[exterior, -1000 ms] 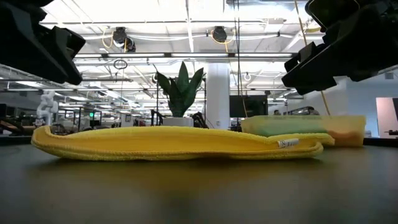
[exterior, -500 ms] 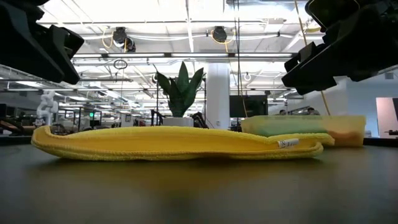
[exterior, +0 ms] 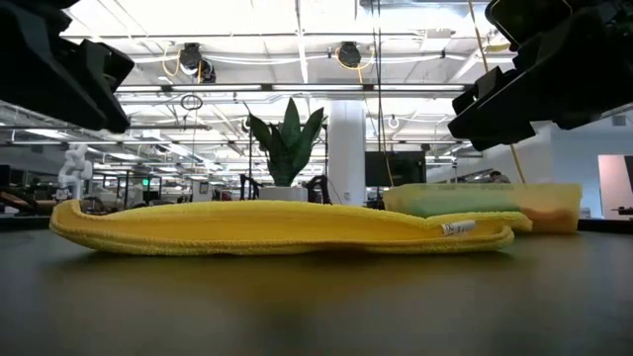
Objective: Fold microfiber towels
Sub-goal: Fold the yellow microfiber cloth
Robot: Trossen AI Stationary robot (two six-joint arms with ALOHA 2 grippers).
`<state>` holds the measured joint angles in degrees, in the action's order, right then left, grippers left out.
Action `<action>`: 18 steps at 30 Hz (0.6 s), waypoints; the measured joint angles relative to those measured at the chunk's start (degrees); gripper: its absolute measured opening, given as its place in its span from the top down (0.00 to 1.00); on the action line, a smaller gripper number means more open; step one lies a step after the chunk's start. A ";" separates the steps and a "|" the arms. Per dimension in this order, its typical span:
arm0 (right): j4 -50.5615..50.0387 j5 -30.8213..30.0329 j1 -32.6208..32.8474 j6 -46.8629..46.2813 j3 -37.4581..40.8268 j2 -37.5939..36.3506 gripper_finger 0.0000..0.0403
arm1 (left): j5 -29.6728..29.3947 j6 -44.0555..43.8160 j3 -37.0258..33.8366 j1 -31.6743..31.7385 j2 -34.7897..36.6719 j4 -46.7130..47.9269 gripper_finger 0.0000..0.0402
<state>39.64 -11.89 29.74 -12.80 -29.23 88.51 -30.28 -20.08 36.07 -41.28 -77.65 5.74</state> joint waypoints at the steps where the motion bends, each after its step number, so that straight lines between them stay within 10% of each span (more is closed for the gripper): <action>1: 0.00 0.01 0.00 0.00 0.00 0.00 0.71 | -0.41 -0.09 0.00 0.00 -0.01 -0.01 0.74; 18: 0.02 -0.01 -0.02 0.00 0.00 0.00 0.71 | -2.13 -1.07 0.00 0.11 0.00 -0.02 0.74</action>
<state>39.66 -11.90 29.72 -12.80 -29.23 88.51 -32.41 -21.15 36.07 -41.17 -77.65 5.72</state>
